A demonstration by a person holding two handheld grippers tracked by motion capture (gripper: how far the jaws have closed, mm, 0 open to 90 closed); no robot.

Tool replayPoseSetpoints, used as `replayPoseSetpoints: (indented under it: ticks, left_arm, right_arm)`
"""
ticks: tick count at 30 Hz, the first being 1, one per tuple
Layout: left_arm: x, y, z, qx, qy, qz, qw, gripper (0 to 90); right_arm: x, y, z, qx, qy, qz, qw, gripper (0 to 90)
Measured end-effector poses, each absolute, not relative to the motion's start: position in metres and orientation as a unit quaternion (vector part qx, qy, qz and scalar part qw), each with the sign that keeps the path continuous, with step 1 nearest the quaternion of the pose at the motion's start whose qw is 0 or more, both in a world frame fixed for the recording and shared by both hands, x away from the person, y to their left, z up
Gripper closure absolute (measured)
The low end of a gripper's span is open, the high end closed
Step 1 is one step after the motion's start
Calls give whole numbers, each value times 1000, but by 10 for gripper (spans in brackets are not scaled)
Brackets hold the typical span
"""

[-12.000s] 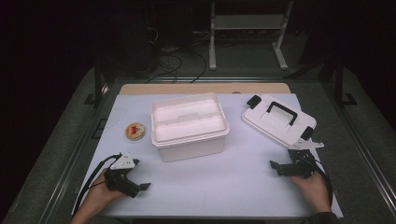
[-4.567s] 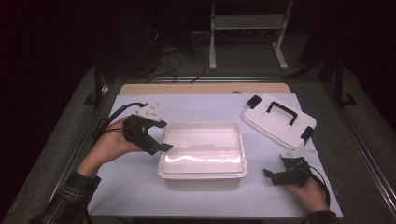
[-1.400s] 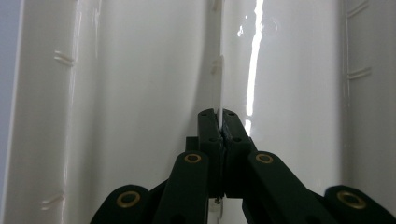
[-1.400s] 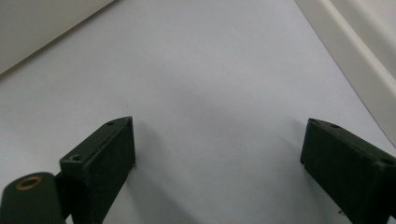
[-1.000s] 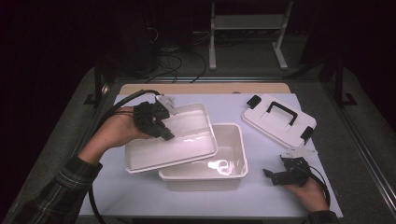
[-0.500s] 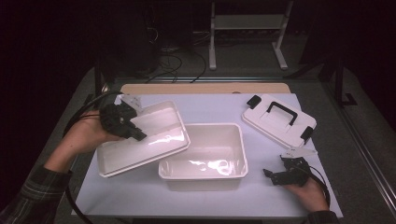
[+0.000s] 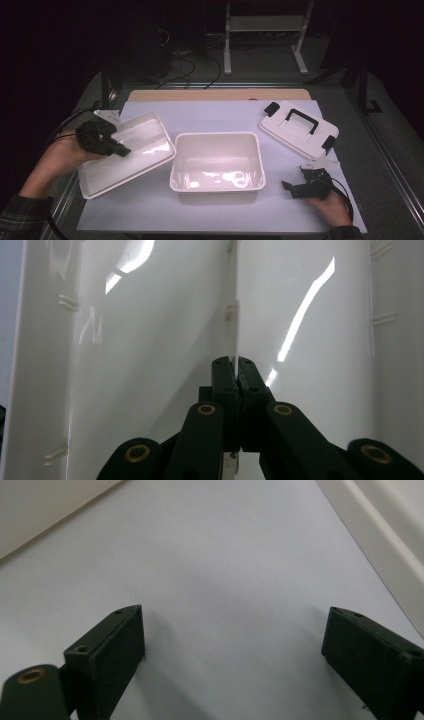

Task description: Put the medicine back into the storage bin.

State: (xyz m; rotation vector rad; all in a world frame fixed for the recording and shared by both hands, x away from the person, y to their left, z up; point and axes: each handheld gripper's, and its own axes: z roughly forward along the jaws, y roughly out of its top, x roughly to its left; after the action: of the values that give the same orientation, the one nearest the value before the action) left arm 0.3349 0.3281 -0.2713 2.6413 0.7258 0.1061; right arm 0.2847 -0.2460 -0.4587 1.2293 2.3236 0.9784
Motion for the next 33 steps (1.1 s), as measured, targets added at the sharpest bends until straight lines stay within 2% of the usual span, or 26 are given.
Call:
replayPoseSetpoints:
  ticks: [12, 33]
  left_arm:
    - [327, 350, -320, 939, 292, 26, 179, 887]
    - [327, 337, -398, 940, 299, 1, 164, 887]
  right_arm:
    - [285, -246, -459, 432, 817, 344, 168, 92]
    - [284, -246, -458, 432, 817, 342, 169, 92]
